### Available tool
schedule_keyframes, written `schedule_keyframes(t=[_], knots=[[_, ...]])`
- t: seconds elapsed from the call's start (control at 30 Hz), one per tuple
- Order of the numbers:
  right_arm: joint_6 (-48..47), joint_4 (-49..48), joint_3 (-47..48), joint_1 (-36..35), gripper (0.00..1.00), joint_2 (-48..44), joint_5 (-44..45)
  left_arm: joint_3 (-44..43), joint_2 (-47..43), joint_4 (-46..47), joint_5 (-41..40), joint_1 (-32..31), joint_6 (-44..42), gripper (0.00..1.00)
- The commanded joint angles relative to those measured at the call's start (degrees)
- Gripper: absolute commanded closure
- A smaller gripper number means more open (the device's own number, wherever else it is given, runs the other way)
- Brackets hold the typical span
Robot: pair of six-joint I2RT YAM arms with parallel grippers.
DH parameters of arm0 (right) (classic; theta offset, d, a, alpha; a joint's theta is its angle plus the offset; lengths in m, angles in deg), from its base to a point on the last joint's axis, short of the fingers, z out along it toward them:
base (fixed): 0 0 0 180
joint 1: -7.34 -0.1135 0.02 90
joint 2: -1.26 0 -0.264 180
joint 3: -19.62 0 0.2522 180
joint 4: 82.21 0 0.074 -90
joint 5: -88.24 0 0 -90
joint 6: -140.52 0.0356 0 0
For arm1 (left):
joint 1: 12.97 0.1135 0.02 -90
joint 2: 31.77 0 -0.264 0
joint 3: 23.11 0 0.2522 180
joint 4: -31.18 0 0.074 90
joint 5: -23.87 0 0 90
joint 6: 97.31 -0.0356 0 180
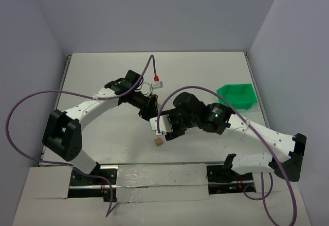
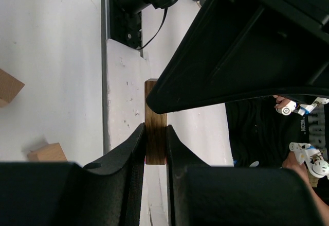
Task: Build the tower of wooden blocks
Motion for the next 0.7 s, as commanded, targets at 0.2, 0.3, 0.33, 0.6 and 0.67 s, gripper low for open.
schedule_keyframes(t=[0.2, 0.3, 0.33, 0.6, 0.67], knots=[[-0.15, -2.77, -0.26, -0.72, 0.42, 0.06, 2.43, -0.42, 0.62, 2.5, 4.12, 0.88, 1.07, 1.0], [-0.86, -3.03, -0.74, -0.94, 0.43, 0.1, 3.1, -0.2, 0.45, 2.63, 4.2, 0.96, 1.15, 1.0], [-1.12, -3.13, -0.86, -0.98, 0.43, 0.06, 3.41, -0.15, 0.44, 2.58, 4.11, 0.96, 1.05, 1.0], [-2.44, -3.38, -0.61, -1.17, 0.47, 0.41, 4.72, 0.45, 0.01, 3.28, 4.56, 1.06, 1.5, 1.0], [-2.68, -3.46, -0.77, -1.41, 0.48, 0.41, 4.97, 0.29, 0.01, 3.12, 4.56, 1.14, 1.34, 1.0]])
